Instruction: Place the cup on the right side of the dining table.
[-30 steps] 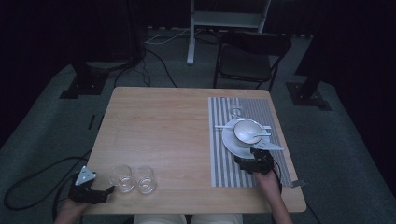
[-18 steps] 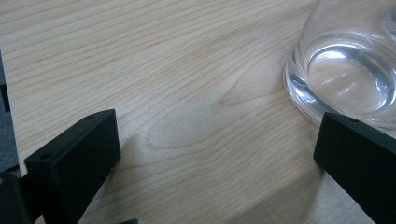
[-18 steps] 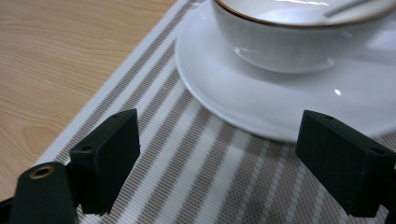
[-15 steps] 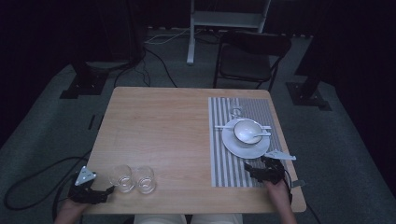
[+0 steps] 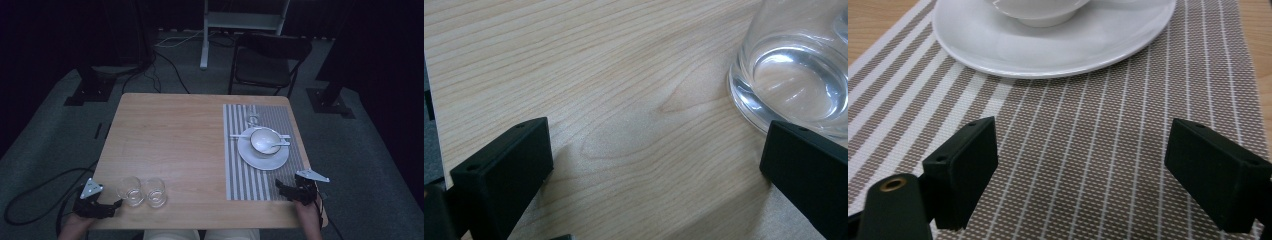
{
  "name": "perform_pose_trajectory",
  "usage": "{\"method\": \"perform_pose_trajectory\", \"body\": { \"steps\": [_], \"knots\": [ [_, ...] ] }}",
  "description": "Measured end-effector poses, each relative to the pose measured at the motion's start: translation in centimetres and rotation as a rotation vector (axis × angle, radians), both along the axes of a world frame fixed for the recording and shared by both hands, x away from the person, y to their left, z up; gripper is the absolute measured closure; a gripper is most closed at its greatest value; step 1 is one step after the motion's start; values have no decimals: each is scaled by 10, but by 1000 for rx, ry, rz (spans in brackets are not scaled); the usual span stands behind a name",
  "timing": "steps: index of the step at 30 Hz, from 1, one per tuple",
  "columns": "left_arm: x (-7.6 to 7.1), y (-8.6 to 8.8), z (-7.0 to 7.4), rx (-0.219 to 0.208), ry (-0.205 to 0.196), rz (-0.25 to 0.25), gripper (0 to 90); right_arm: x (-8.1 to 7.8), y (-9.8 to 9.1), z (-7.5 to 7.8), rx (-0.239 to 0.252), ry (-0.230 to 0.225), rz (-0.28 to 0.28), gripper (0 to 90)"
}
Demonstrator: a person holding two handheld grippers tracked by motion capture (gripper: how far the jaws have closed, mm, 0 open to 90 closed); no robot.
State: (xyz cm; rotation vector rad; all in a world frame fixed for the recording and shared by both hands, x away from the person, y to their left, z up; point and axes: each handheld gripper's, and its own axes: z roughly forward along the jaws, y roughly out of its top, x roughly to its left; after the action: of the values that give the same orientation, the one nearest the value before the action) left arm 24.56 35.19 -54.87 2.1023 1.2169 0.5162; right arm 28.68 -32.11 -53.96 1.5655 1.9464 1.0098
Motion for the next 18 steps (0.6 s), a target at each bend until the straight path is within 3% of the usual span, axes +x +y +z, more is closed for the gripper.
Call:
{"method": "perform_pose_trajectory", "body": {
  "steps": [3, 6, 9, 18],
  "knots": [
    [0, 0, 0, 0, 0, 0, 8, 0, -1, -1, -4, -1, -6, 132],
    [0, 0, 0, 0, 0, 0, 8, 1, -3, -4, -57, 1, -43, 132],
    [0, 0, 0, 0, 0, 0, 8, 0, -9, -4, -38, 1, -75, 132],
    [0, 0, 0, -1, -1, 0, 8, -2, -19, -6, -70, 5, -165, 132]
  ]
}}
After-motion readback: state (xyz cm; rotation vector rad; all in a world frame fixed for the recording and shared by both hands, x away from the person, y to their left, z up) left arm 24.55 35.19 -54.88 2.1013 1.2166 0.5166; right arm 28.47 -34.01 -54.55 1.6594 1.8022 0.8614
